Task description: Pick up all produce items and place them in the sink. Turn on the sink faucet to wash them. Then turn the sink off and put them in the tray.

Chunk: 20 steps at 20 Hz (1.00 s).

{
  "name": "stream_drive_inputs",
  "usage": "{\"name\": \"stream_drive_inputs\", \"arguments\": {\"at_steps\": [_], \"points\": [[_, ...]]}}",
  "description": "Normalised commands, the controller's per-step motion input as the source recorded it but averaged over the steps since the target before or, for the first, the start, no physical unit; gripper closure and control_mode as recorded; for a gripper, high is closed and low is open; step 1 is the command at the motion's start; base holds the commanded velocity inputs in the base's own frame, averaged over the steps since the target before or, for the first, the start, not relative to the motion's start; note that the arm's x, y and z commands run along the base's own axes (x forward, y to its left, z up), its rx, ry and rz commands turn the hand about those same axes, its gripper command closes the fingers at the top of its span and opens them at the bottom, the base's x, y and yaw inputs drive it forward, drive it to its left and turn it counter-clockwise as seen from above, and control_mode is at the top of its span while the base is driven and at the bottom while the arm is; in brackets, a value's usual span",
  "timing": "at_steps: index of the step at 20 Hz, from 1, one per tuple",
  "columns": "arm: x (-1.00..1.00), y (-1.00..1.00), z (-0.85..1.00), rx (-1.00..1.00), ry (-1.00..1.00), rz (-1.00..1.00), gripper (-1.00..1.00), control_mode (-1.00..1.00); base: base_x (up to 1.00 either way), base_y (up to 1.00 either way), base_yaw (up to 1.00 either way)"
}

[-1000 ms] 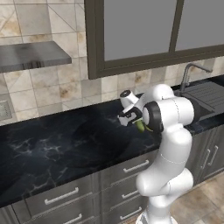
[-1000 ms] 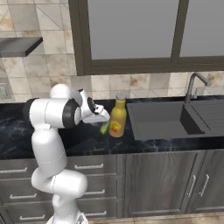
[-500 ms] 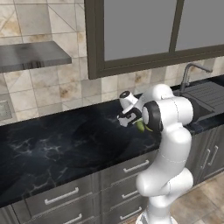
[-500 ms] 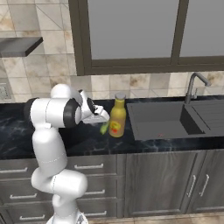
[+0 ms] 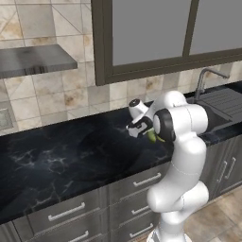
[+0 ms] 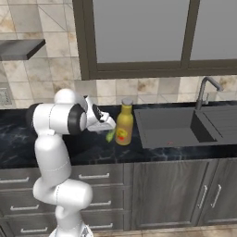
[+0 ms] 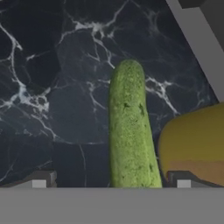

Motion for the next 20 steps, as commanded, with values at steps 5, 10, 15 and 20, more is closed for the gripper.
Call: {"name": "stream_drive_inputs", "arguments": {"at_steps": [5, 10, 15, 20], "points": [[-0.02, 0.10, -0.19, 0.02, 0.02, 0.03, -1.00, -1.00, 0.00, 0.00, 0.00], [-0.07, 0.35, -0.20, 0.06, 0.03, 0.06, -1.00, -1.00, 0.00, 0.00, 0.00], [-0.02, 0.40, -0.12, 0.05, 0.01, 0.10, -1.00, -1.00, 0.00, 0.00, 0.00], [-0.01, 0.27, 0.02, 0.03, -0.02, 0.13, -1.00, -1.00, 0.00, 0.00, 0.00]]}}
